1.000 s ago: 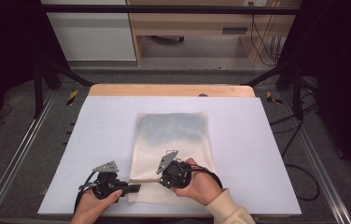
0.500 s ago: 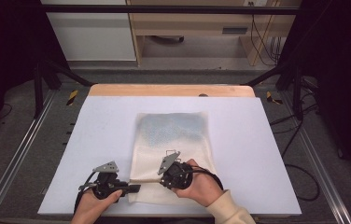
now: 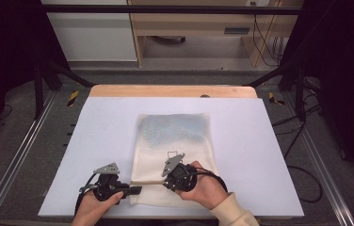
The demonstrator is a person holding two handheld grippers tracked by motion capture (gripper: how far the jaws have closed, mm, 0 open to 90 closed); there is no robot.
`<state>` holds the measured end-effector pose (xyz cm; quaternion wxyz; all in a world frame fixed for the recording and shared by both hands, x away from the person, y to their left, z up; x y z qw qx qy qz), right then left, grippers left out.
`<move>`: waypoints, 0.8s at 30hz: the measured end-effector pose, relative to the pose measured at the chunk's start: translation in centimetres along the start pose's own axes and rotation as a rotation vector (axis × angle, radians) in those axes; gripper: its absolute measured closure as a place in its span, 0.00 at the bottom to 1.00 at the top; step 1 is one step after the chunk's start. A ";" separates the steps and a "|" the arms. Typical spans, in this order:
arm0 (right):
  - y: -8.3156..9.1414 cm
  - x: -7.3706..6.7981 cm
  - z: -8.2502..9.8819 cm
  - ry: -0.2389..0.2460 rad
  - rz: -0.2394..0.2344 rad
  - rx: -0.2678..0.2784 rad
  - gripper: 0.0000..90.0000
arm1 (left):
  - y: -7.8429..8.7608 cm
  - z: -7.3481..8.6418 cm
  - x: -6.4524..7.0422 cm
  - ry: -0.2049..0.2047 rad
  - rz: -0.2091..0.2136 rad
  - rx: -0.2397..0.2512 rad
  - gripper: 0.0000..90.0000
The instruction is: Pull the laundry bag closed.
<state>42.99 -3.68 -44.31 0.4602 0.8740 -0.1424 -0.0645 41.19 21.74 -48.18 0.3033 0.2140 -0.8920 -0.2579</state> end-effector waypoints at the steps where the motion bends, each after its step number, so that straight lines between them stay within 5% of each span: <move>1: 0.0 0.0 0.1 -0.009 0.001 0.000 0.91 | 0.0 0.0 0.0 0.000 0.001 0.000 0.91; 24: 1.1 0.0 1.2 -0.019 0.024 0.023 0.91 | -0.1 0.0 0.2 -0.008 0.007 -0.002 0.91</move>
Point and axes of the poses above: each handheld gripper's, and its own axes: y roughly backward along the jaws, z roughly out of its underside, x roughly to its right, the point moved 1 cm from there along -y, roughly forward along the jaws
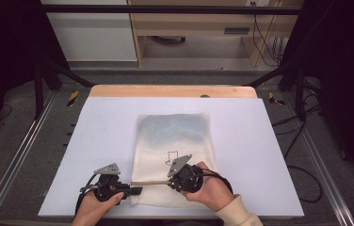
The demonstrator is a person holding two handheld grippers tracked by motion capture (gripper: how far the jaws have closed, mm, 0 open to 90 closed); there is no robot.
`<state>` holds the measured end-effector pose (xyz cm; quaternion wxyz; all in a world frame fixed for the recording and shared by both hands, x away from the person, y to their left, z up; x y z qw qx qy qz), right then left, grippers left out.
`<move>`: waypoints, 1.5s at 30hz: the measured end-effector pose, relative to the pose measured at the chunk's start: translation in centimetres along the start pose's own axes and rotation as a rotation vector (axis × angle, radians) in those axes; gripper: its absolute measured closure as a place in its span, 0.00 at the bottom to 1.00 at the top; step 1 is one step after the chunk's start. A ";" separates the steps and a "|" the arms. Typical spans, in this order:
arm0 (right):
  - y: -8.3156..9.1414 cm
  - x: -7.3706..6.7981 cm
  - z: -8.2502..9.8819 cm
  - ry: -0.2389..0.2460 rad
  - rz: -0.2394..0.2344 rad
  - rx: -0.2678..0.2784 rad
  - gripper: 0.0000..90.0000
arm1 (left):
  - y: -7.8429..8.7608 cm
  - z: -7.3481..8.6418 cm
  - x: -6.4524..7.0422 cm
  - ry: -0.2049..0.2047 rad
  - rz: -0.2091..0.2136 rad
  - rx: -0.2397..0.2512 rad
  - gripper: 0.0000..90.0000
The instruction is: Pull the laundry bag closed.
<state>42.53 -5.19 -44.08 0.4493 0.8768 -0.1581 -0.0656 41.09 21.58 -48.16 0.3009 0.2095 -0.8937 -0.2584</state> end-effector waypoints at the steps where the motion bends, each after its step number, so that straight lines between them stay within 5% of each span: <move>1: 0.1 0.0 0.1 0.000 -0.002 0.001 0.91 | 0.0 0.0 0.0 0.000 0.000 0.000 0.91; 45: 2.1 0.6 2.9 -0.062 0.031 0.022 0.91 | -0.1 0.0 0.1 -0.008 0.006 -0.004 0.91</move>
Point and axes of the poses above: each handheld gripper's, and its own axes: y roughly backward along the jaws, z roughly out of its underside, x roughly to its right, the point moved 1 cm from there along -y, roughly forward along the jaws
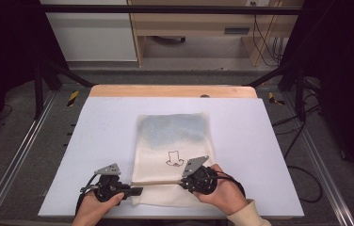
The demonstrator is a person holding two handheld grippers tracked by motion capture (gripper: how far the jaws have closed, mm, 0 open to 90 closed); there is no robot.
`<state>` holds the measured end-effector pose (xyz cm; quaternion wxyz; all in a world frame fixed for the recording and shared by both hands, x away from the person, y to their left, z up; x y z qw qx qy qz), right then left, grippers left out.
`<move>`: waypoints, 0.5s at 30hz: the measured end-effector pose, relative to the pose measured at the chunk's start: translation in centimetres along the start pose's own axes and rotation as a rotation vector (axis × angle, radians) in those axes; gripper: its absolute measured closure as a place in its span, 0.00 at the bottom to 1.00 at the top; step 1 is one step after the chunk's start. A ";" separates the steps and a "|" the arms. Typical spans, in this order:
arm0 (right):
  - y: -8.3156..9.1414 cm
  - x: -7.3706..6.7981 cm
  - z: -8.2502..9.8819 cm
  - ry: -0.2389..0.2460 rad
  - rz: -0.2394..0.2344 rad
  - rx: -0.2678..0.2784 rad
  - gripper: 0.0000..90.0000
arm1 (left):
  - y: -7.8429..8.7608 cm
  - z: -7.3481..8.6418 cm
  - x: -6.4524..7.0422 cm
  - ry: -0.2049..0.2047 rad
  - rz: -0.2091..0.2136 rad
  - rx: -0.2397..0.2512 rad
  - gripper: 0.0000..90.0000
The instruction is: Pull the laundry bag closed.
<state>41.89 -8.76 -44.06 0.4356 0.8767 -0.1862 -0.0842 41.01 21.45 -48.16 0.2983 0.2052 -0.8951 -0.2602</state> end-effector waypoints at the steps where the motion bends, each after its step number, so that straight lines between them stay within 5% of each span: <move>1: 0.0 0.0 0.0 0.001 0.000 0.001 0.91 | 0.0 0.0 0.0 0.000 0.000 -0.001 0.91; 15: 0.2 0.1 0.5 -0.015 0.007 -0.006 0.91 | 0.1 0.0 0.0 0.000 -0.003 0.002 0.91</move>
Point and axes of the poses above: each handheld gripper's, and its own axes: y roughly backward along the jaws, z roughly out of its underside, x roughly to its right, the point moved 1 cm from there along -y, roughly forward along the jaws
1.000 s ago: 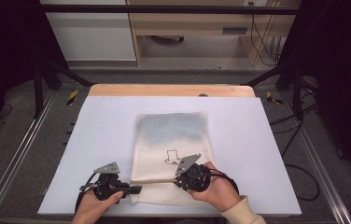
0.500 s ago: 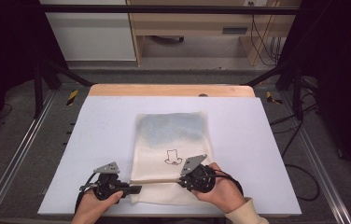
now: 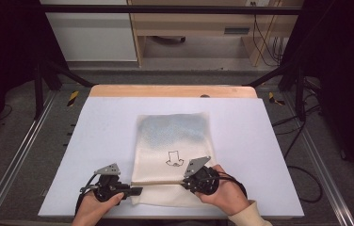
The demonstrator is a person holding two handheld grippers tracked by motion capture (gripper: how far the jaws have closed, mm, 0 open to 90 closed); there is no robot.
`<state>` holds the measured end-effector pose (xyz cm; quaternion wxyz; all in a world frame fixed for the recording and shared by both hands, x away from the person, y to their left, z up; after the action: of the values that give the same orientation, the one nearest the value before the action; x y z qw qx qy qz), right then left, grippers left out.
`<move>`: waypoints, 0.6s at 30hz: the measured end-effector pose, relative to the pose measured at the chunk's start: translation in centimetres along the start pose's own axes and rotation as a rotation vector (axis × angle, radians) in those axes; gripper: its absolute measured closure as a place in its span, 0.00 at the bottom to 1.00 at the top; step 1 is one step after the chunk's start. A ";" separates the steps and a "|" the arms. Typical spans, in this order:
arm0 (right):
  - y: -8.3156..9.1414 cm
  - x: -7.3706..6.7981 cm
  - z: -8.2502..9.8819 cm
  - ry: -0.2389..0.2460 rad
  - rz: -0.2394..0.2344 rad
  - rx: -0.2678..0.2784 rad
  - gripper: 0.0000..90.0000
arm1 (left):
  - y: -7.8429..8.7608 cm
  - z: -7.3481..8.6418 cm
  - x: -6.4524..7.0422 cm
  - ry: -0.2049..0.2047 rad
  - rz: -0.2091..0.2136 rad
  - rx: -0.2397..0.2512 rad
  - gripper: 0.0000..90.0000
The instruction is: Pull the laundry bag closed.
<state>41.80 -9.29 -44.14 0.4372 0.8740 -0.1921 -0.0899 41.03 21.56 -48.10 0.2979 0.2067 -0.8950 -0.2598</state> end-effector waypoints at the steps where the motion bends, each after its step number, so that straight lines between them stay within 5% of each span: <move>1: 0.0 0.1 0.0 0.003 0.000 0.002 0.91 | 0.0 0.0 0.0 0.000 -0.001 0.000 0.91; 18: 0.8 0.4 1.0 -0.025 0.015 0.012 0.91 | 0.2 0.0 -0.1 -0.001 -0.003 0.003 0.91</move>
<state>41.69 -10.61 -44.11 0.4300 0.8741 -0.2045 -0.0962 41.08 21.75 -48.00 0.2968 0.2085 -0.8951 -0.2591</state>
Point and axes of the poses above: each handheld gripper's, and its own axes: y roughly backward along the jaws, z roughly out of its underside, x roughly to its right, the point moved 1 cm from there along -y, roughly forward along the jaws
